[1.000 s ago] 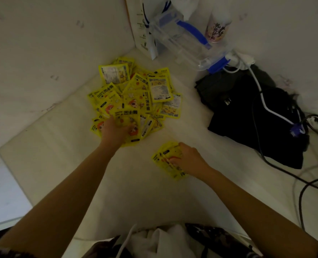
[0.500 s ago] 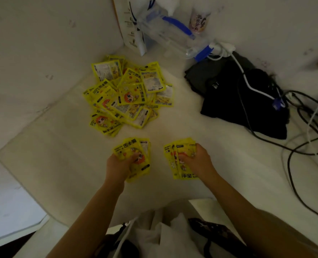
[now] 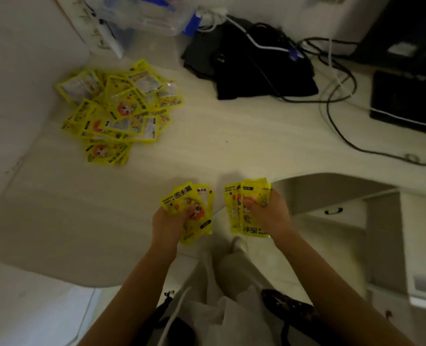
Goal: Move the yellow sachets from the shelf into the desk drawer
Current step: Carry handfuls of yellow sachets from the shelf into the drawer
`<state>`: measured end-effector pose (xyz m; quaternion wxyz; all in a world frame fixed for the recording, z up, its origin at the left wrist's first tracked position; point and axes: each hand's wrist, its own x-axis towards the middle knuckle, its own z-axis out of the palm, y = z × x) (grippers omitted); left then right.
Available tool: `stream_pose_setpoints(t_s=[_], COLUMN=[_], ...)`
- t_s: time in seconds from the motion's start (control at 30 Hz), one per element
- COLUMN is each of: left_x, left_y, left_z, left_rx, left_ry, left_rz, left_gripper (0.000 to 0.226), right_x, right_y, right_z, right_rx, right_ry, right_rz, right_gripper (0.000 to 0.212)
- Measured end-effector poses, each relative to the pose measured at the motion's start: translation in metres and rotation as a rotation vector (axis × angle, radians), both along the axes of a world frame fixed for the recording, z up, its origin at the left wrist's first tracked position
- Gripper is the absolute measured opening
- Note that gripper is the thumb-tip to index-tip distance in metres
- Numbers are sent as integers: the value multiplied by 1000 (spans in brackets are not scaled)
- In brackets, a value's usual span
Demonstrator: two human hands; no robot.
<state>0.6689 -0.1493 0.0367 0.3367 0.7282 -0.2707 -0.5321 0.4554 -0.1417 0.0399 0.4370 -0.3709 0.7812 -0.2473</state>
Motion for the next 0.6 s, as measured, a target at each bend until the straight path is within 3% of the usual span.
stream_pose_setpoints(t_s=[0.27, 0.6], left_x=[-68, -211], left_y=[38, 140], left_z=[4, -6], left_rx=[-11, 73], left_ry=[41, 103], left_rz=[-230, -428], left_gripper=[19, 23], right_x=[-62, -181], right_y=[96, 243], right_z=[14, 18], right_rx=[-38, -55], right_ry=[-130, -140], right_rz=[-272, -570], right_gripper=[7, 17])
